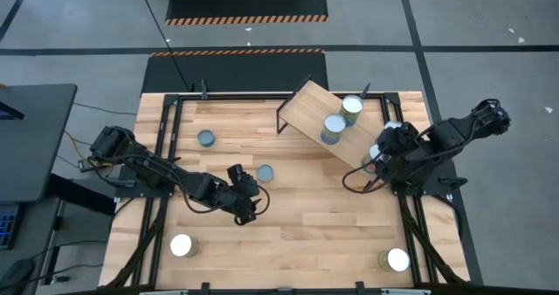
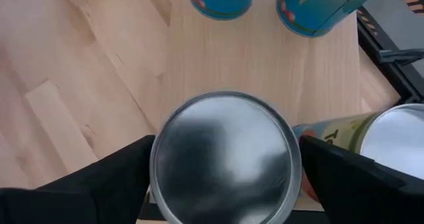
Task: Pick and place cans onto a shelf
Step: Put the canned tomatoes on the shelf, then put the canned mushroom on the shelf
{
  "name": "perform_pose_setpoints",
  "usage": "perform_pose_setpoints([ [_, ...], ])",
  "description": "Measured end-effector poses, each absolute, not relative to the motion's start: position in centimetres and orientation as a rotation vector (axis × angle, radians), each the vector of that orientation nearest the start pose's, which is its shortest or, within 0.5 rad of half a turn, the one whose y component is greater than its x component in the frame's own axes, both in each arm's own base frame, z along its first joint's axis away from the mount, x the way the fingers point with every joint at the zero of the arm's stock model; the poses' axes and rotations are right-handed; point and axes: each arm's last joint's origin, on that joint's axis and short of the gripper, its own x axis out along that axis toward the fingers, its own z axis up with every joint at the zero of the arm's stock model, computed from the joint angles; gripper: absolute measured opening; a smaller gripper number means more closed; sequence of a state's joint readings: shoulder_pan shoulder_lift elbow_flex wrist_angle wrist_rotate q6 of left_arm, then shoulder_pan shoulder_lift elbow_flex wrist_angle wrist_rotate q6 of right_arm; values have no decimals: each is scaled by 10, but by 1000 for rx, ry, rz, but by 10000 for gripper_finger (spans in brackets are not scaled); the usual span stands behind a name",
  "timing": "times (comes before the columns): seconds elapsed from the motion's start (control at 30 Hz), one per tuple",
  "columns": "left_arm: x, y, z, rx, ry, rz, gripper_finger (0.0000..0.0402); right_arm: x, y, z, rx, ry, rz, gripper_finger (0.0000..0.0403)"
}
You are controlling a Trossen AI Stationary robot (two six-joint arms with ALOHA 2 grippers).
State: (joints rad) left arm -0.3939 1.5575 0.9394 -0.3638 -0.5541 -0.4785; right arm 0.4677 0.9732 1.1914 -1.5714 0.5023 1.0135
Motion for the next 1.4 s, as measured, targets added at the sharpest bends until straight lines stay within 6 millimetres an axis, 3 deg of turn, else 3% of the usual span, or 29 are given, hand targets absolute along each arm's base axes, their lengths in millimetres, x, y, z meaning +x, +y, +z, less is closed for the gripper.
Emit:
perform_pose_setpoints([
  [0.33, 285, -102, 198, 1, 807, 348, 291, 121, 39, 379, 253, 893, -494, 378],
  [0.67, 291, -81, 204, -50, 805, 352, 291, 187, 68, 396, 99, 589, -188, 378],
  [0.87, 295, -61, 201, -106, 795, 435, 292, 214, 83, 391, 62, 574, -60, 378],
  [1.1, 296, -46, 174, -270, 684, 398, 327, 230, 92, 376, 54, 647, -16, 378],
  [1.4, 285, -40, 155, -157, 580, 461, 350, 239, 96, 369, 44, 676, -19, 378],
])
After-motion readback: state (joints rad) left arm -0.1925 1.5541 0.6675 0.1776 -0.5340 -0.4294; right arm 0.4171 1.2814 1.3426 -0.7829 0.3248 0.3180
